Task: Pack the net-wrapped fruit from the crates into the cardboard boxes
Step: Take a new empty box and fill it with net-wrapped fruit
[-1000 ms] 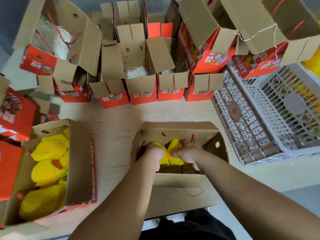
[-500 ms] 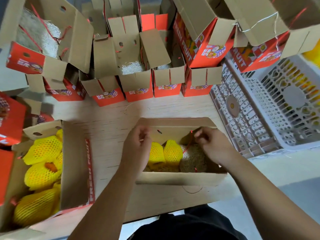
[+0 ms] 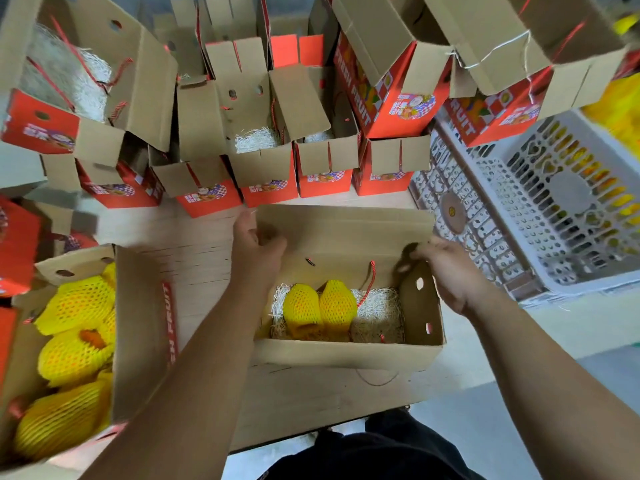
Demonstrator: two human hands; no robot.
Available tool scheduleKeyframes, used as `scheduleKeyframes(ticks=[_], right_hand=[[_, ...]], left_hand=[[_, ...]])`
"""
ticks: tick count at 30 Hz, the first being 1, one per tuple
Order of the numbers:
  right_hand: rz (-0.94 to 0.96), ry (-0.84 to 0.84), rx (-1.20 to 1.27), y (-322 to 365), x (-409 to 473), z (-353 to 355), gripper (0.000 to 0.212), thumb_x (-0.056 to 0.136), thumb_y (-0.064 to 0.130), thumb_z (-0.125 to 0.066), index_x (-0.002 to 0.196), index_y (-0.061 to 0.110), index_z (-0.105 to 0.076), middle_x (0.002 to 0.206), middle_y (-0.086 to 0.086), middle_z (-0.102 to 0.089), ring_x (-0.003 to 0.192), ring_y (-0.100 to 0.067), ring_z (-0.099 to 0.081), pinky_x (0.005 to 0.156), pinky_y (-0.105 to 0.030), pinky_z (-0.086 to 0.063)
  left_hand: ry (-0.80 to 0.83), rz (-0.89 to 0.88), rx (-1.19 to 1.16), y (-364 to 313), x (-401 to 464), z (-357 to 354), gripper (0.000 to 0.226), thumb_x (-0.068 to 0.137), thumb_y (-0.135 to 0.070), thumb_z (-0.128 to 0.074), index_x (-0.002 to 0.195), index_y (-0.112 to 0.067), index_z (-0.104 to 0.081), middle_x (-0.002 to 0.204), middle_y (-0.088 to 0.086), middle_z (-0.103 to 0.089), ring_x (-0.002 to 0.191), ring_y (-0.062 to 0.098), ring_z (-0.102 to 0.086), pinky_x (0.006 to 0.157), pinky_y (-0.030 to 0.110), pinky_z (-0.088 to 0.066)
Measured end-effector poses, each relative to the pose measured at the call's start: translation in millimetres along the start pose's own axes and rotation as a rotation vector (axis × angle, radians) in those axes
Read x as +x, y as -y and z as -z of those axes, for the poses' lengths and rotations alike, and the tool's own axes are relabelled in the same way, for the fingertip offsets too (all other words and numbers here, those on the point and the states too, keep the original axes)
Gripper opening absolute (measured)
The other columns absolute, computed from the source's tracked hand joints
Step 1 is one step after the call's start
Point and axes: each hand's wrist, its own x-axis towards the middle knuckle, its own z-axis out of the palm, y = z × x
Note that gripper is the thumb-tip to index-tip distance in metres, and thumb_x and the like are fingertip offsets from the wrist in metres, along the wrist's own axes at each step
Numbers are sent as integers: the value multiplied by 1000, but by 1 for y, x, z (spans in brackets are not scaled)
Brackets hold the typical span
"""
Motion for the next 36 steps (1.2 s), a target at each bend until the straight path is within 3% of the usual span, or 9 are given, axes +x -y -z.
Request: scheduleKeyframes(ticks=[3, 5, 8, 10, 17, 23, 26, 31, 36], right_hand=[[-77, 300, 391, 10, 0, 13, 42, 92, 28, -39, 71, 18, -74, 70, -4, -67, 66, -15, -66, 68, -24, -56], [-156, 361, 376, 16, 6, 19, 56, 100, 28, -30, 77, 8, -77, 76, -10, -72, 67, -11, -70, 69, -16, -55], [-102, 456, -185, 28, 23, 14, 43, 103, 10, -35, 103, 9, -77, 126, -4, -72, 120, -14, -63, 108, -27, -40], [-75, 571, -529, 40, 31, 2, 43, 97, -3, -41, 118, 15, -74, 143, 8, -61, 135, -11, -51, 116, -28, -32], [-34, 687, -1052, 62, 51, -33, 51, 100, 1, -44, 106, 37, -79, 114, 17, -74, 116, -10, -64, 108, -28, -45], [-150, 655, -962, 59, 67, -34, 18, 90, 55, -71, 98, 41, -79, 106, 13, -77, 105, -14, -70, 93, -33, -56], [-35, 602, -943, 55, 72, -38, 18, 92, 47, -72, 97, 31, -78, 101, -2, -77, 102, -26, -71, 96, -47, -57], [39, 460, -777, 56, 71, -60, 19, 109, 24, -49, 99, 13, -59, 77, -10, -61, 59, -20, -46, 54, -30, -37], [99, 425, -339, 101, 65, -107, 13, 98, 10, -63, 107, 18, -61, 67, -2, -61, 49, -12, -42, 48, -25, -34]], left_hand=[[-50, -119, 8, 12, -9, -1, 41, 87, 6, -54, 109, -26, -65, 91, -19, -68, 80, -10, -61, 58, 4, -44], [-45, -169, 9, 17, -14, 1, 39, 87, 10, -52, 93, -26, -65, 81, -22, -67, 74, -12, -58, 62, 6, -46], [-35, -255, 50, 27, -17, 5, 31, 84, 17, -53, 84, -11, -66, 83, -12, -67, 75, -7, -57, 66, 8, -45], [-50, -297, 80, 31, -18, 7, 24, 83, 19, -56, 85, -3, -66, 90, -4, -67, 81, -6, -59, 71, 7, -44], [-101, -417, 131, 40, -15, 2, 29, 80, 22, -56, 80, -6, -66, 92, 3, -69, 91, 19, -64, 82, 29, -51], [-125, -423, 153, 43, -15, 2, 28, 82, 19, -59, 81, -7, -69, 89, -1, -70, 91, 24, -66, 84, 44, -55], [-130, -420, 166, 43, -14, 1, 28, 83, 17, -60, 81, -9, -69, 89, -3, -70, 92, 26, -65, 83, 49, -55], [-114, -430, 196, 45, -12, 4, 32, 82, 17, -60, 80, -14, -68, 88, -4, -71, 91, 26, -66, 81, 50, -55], [-113, -389, 179, 43, -11, 4, 42, 81, 14, -61, 77, -28, -67, 87, -9, -71, 93, 21, -66, 83, 44, -55]])
